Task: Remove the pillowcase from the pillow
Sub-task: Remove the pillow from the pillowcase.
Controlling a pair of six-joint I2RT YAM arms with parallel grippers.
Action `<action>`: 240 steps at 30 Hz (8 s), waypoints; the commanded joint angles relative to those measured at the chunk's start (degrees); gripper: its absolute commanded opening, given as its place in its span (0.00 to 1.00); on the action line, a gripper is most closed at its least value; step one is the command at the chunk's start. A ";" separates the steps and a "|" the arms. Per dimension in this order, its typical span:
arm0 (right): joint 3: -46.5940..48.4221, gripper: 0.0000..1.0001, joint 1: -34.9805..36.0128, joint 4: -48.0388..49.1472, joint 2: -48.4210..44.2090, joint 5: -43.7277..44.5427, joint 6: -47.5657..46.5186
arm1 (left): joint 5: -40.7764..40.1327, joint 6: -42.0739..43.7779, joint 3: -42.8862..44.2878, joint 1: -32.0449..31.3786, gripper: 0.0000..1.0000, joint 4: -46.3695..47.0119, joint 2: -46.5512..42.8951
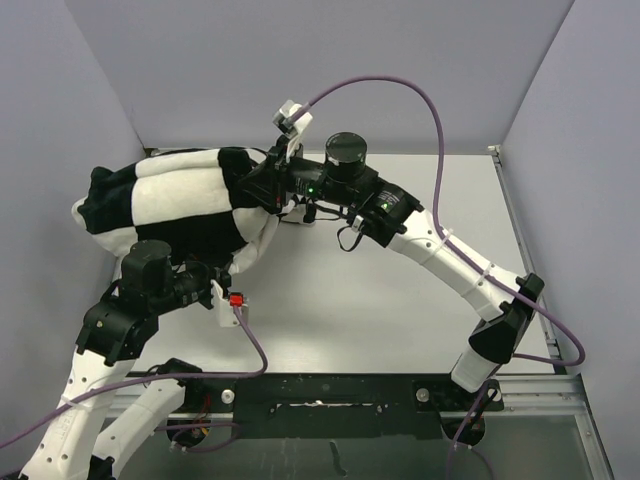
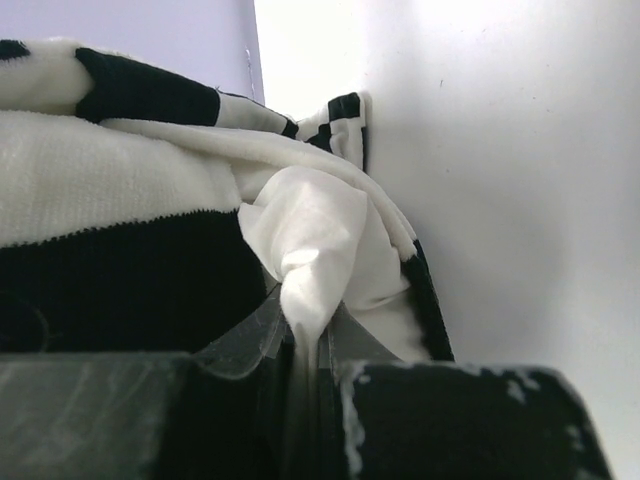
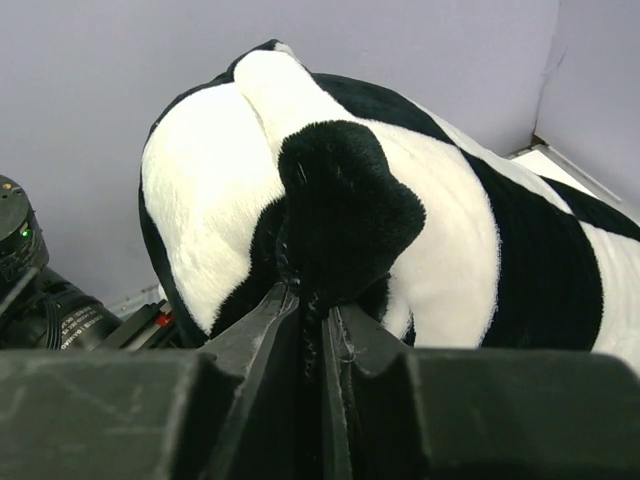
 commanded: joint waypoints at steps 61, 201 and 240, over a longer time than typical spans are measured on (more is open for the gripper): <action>2.53 0.00 -25.17 5.01 1.18 13.26 9.51 | -0.09 5.83 6.17 0.03 0.00 -14.10 -8.40; -35.30 0.61 14.01 11.68 -19.01 13.10 -56.78 | -20.80 -4.71 16.98 -19.84 0.00 -0.68 0.83; -36.03 0.00 13.94 24.06 -12.66 19.87 -54.89 | -26.94 -29.77 45.14 -19.26 0.85 -5.78 10.82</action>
